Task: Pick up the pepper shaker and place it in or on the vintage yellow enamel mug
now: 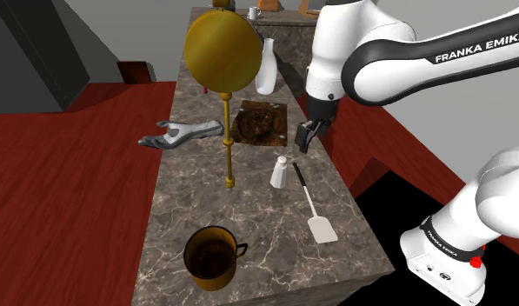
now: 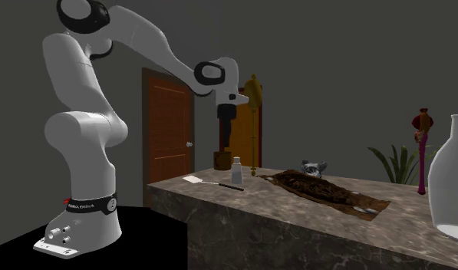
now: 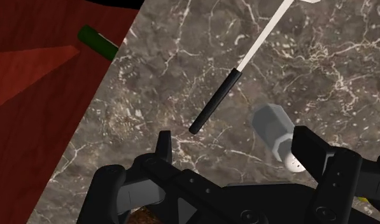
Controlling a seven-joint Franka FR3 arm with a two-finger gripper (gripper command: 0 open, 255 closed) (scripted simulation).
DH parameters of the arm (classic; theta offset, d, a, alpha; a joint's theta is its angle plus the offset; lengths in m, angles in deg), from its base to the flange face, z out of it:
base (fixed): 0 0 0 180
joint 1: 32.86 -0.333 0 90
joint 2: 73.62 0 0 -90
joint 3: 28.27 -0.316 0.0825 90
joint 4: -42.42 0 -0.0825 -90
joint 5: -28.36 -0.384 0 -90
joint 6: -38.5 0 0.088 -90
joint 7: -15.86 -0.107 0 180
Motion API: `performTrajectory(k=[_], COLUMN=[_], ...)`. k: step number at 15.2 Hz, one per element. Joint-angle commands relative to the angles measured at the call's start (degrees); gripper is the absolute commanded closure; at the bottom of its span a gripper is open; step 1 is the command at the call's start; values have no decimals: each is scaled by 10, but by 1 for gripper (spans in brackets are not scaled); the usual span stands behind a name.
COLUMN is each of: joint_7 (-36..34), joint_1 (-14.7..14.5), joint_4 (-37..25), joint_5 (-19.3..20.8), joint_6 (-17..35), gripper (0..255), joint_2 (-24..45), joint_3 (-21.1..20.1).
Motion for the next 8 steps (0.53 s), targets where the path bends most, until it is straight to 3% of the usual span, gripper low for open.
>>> performTrajectory(k=[1, 8], joint_7=[-28, -126], joint_1=[-1, -5], joint_4=[-15, -82], joint_5=[10, 79], joint_6=[22, 78], gripper=[0, 0], joint_2=[32, 159], joint_3=[-19, -70])
